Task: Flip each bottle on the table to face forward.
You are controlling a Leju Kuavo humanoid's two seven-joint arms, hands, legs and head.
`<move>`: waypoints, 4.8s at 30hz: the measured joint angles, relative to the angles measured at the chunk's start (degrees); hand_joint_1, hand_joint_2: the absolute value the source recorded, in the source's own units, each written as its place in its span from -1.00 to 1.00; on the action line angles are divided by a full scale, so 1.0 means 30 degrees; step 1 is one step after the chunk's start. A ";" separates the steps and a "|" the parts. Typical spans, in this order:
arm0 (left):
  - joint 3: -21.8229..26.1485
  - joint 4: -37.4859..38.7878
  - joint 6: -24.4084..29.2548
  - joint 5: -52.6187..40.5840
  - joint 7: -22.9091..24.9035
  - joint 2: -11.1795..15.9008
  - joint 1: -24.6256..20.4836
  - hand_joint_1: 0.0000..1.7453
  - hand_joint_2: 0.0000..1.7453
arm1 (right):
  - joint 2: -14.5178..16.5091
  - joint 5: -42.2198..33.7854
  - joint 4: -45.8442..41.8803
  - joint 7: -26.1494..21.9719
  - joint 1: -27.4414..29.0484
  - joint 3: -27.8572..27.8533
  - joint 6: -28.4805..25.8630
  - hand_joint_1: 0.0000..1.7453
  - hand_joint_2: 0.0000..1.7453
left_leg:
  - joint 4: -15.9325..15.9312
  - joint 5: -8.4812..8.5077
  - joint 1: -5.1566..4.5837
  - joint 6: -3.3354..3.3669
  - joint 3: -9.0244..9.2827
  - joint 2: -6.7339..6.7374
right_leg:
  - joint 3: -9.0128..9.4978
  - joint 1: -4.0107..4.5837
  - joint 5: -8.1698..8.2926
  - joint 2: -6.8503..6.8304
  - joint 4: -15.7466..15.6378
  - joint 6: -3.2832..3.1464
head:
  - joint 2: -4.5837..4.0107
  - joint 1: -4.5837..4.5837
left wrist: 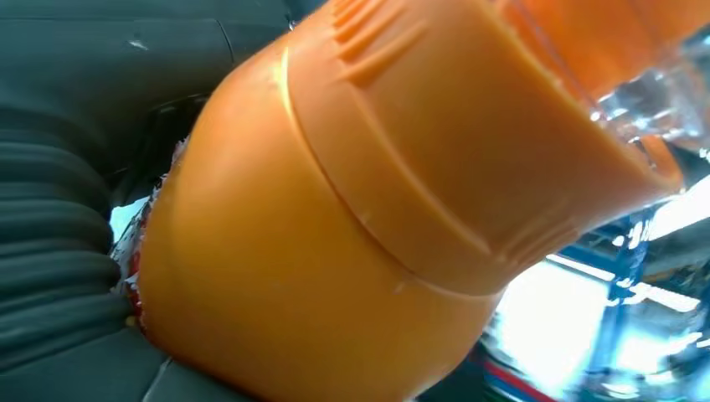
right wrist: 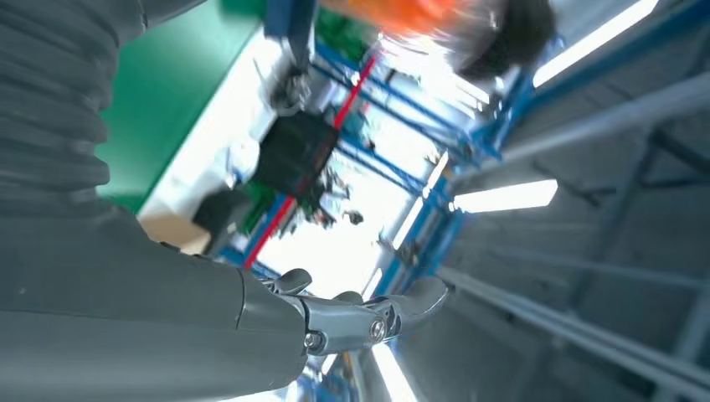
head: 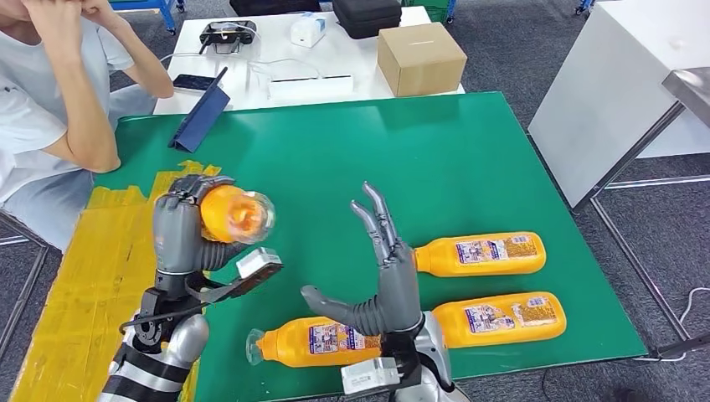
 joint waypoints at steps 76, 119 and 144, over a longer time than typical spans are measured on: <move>0.1419 1.1267 -0.4621 0.4020 0.1518 0.1155 -0.3874 -1.00 1.00 | -0.2040 0.6103 0.0348 0.4419 -0.0304 0.1042 0.5572 -1.00 1.00 | -0.0001 0.0041 0.0048 -0.0048 0.0025 -0.0011 | 0.0043 0.0028 0.0008 0.0002 0.0002 -0.0007 | 0.0000 0.0002; 0.2195 0.0068 -0.2188 0.8270 -0.2308 -0.0193 0.1517 -1.00 1.00 | -0.5202 1.0987 0.6028 0.9735 -0.1691 0.4570 0.7870 -1.00 1.00 | 0.0000 0.0033 0.0032 -0.0041 -0.0009 -0.0027 | 0.0003 0.0009 0.0007 0.0000 -0.0005 -0.0005 | 0.0000 -0.0004; 0.2138 -0.0962 -0.2150 0.8469 -0.2248 -0.0550 0.2385 -1.00 1.00 | -0.5506 0.9722 0.4784 1.1005 -0.0502 0.2315 0.8275 0.86 1.00 | -0.0001 0.0032 0.0033 -0.0041 -0.0007 -0.0015 | 0.0002 0.0014 0.0007 0.0001 -0.0005 -0.0005 | 0.0000 -0.0007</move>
